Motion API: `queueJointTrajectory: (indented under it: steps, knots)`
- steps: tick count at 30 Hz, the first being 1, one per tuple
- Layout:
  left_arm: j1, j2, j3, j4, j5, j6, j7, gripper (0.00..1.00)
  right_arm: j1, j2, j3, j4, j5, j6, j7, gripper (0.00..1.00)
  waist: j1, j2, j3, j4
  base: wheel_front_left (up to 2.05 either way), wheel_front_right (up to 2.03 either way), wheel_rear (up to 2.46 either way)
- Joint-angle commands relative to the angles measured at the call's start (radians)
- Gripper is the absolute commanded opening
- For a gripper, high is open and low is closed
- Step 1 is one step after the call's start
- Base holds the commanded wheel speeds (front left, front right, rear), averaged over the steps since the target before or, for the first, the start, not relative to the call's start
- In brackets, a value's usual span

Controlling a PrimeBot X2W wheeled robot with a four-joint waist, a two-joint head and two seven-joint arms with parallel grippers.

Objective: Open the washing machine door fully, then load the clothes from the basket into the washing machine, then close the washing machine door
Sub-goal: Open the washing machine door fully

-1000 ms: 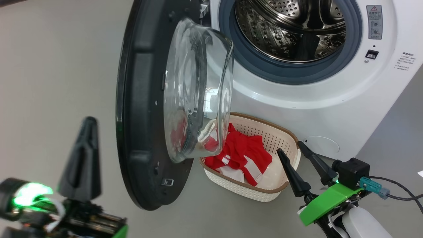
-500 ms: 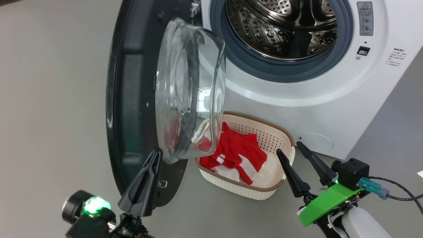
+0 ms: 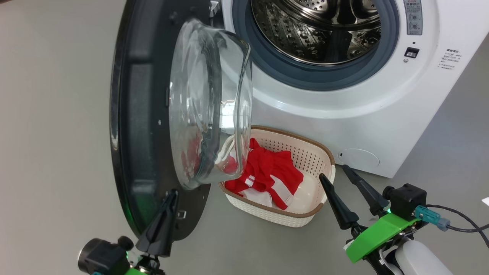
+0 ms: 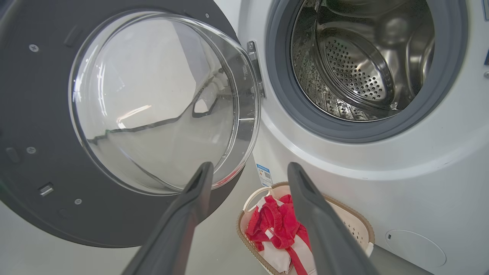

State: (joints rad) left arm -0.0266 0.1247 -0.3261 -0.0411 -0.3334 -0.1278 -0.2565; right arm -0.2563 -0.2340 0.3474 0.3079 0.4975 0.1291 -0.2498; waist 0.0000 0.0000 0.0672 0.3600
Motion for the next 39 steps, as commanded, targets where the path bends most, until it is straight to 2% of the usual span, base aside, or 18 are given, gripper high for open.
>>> queueJointTrajectory:
  steps: [1, 9, 17, 30, 39]
  knots:
    - [-0.052, 0.003, 0.046, -0.006, -0.008, -0.003, -0.005, 0.0, -0.005, -0.005, 0.021, -0.026, 0.005, 0.002, -0.012, 1.0, 0.0, 0.0, 0.006, -0.004, 0.0, 0.0, 0.0]
    - [-0.063, -0.008, 0.086, 0.036, -0.017, 0.0, -0.005, 0.0, -0.008, -0.006, 0.019, -0.028, 0.005, 0.002, -0.012, 1.0, 0.0, 0.0, 0.018, -0.006, 0.0, 0.0, 0.0]
    - [-0.067, 0.003, 0.154, 0.065, -0.025, 0.008, -0.005, 0.0, -0.018, -0.01, 0.015, -0.028, 0.004, 0.002, -0.012, 1.0, 0.0, 0.0, 0.032, 0.007, 0.0, 0.0, 0.0]
    - [-0.152, 0.063, 0.258, 0.145, -0.088, 0.03, 0.03, 0.0, -0.051, -0.01, 0.014, -0.035, -0.001, 0.002, -0.012, 1.0, 0.0, 0.0, 0.095, 0.052, 0.0, 0.0, 0.0]
    - [-0.228, 0.106, 0.303, 0.222, -0.122, 0.025, 0.026, 0.0, -0.085, -0.022, 0.016, -0.04, -0.004, 0.002, -0.012, 1.0, 0.0, 0.0, 0.138, 0.086, 0.0, 0.0, 0.0]
